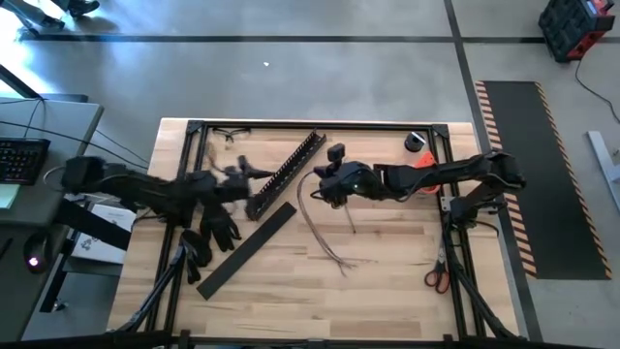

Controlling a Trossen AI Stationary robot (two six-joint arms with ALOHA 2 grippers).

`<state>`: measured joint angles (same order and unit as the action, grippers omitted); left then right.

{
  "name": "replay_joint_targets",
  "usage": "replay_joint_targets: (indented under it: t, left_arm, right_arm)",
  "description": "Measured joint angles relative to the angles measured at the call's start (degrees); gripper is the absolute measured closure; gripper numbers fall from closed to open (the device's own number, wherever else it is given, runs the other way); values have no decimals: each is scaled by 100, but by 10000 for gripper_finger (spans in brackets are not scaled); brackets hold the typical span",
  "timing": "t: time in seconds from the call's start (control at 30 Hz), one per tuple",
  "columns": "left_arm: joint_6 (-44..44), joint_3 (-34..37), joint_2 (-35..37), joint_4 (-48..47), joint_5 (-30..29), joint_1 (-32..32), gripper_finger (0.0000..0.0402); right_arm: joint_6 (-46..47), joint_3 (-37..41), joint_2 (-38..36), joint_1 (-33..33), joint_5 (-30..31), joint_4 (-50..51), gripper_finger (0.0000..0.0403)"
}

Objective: Ziptie cables
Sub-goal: Wrap the cables together using the black zip tie

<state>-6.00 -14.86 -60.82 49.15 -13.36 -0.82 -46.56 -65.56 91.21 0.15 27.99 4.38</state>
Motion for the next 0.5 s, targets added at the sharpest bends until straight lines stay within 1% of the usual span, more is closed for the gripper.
replay_joint_targets:
  t: [0.1, 0.17, 0.33, 0.5]
  left_arm:
    - [-583, -807, -1067, 7, -711, 69, 160]
    - [-969, -1324, -1674, 18, -1202, 106, 159]
    - [-1691, -2405, -2807, 54, -1900, 195, 160]
    - [-2403, -3091, -3636, 42, -3398, 284, 160]
  right_arm:
    - [208, 0, 4, 43, 661, -99, 403]
    - [289, 0, 8, 62, 954, -116, 403]
    - [602, 0, 10, 130, 1040, -27, 403]
    - [616, 0, 10, 270, 1450, -33, 403]
